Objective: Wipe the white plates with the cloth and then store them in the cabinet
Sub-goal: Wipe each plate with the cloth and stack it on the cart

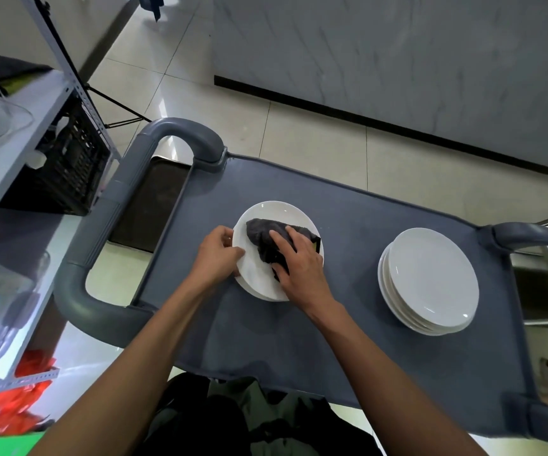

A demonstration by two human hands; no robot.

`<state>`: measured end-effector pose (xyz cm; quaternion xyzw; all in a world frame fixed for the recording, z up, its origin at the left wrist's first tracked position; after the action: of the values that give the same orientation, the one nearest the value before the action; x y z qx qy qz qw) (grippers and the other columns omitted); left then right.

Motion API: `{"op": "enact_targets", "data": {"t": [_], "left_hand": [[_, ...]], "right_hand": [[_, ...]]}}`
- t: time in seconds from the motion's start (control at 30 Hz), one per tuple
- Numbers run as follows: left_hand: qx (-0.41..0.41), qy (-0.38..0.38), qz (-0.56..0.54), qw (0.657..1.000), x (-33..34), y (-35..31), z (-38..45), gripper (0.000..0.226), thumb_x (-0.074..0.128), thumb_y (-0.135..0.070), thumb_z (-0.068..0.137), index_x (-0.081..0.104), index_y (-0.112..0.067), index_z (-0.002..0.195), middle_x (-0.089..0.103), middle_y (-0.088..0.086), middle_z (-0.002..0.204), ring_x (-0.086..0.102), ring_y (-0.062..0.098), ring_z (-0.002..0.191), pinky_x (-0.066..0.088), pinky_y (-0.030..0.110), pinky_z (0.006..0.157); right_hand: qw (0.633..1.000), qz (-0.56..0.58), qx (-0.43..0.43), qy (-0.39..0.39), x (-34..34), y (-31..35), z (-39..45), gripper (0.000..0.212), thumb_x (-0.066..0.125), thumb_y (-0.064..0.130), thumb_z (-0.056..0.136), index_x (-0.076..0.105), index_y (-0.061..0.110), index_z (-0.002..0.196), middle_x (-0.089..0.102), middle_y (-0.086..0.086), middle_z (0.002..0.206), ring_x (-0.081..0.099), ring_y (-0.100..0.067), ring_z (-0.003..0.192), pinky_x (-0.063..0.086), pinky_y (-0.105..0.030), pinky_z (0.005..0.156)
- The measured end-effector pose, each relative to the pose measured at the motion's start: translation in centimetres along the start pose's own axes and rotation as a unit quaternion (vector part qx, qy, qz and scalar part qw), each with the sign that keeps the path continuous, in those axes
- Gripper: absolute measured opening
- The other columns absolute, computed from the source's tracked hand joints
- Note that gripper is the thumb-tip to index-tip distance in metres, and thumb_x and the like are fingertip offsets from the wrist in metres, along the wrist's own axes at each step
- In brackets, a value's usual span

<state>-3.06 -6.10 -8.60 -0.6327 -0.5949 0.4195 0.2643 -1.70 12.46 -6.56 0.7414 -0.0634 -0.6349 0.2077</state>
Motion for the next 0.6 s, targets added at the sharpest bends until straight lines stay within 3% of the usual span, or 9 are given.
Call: {"op": "enact_targets", "data": {"t": [0.1,0.2,0.6], "left_hand": [[-0.033,0.055,-0.074,0.995,0.7,-0.1,-0.6,0.028,0.062,-0.002,0.089,0.051,-0.024,0.103,0.067,0.009,0.103,0.070,0.025,0.086,0.055,0.029,0.050],[-0.052,0.082,-0.114,0.989,1.1,-0.2,-0.9,0.033,0.059,0.003,0.093,0.047,-0.023,0.110,0.065,0.013,0.105,0.069,0.028,0.086,0.057,0.033,0.050],[-0.044,0.097,-0.163,0.981,1.4,-0.9,-1.8,0.057,0.050,0.018,0.085,0.070,-0.030,0.111,0.073,0.006,0.094,0.071,0.026,0.081,0.058,0.036,0.055]], "right_hand": [[1.000,0.015,-0.002,-0.011,-0.3,0.0,-0.2,0.064,0.064,0.017,0.091,0.042,0.026,0.150,0.036,-0.011,0.155,0.032,-0.029,0.143,0.036,-0.051,0.110],[1.000,0.006,0.000,-0.013,-0.4,-0.1,-0.5,0.062,0.062,0.018,0.093,0.041,0.028,0.151,0.035,-0.010,0.156,0.032,-0.028,0.142,0.038,-0.053,0.107],[0.999,-0.028,-0.024,-0.023,-0.8,0.5,-1.9,0.062,0.060,0.017,0.094,0.039,0.028,0.151,0.036,-0.011,0.156,0.037,-0.032,0.139,0.039,-0.053,0.104]]}}
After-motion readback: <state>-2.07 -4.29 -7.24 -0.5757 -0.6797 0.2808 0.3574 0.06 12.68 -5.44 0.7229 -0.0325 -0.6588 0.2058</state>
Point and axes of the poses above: each hand's wrist, its own z-axis towards the middle knuckle, its own x-axis out of the palm, y = z × x, the point moved 2 cm from there along z, towards the middle knuckle
